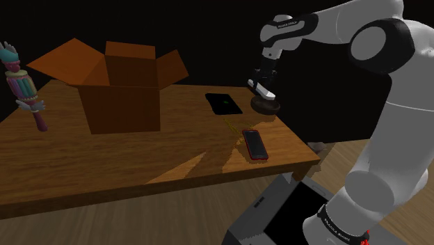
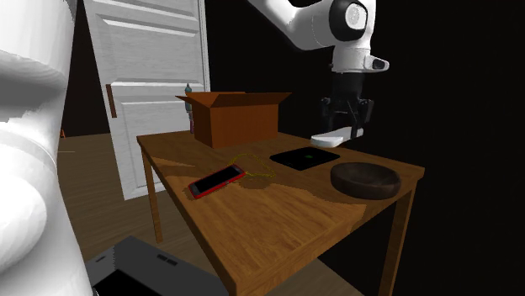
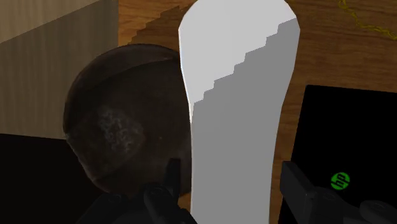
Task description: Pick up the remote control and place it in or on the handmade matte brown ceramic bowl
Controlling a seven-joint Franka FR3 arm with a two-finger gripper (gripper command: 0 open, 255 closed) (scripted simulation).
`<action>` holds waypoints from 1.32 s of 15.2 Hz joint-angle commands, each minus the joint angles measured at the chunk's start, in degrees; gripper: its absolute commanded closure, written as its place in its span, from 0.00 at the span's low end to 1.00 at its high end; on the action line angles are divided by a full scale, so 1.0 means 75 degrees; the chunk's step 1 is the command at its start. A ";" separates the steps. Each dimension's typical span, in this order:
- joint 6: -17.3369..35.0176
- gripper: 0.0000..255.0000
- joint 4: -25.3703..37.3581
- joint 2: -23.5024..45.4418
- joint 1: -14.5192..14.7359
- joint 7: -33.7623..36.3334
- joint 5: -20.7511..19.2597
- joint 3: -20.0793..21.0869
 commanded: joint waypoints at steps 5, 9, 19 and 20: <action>-0.0195 1.00 0.0488 0.0330 -0.0674 -0.1019 0.0149 -0.0331; 0.0188 1.00 0.0171 0.0398 -0.0672 -0.1039 0.0170 -0.0319; 0.1103 1.00 -0.0473 0.0676 -0.0677 -0.1105 0.0254 -0.0286; 0.1181 1.00 -0.0520 0.0707 -0.0678 -0.1112 0.0264 -0.0283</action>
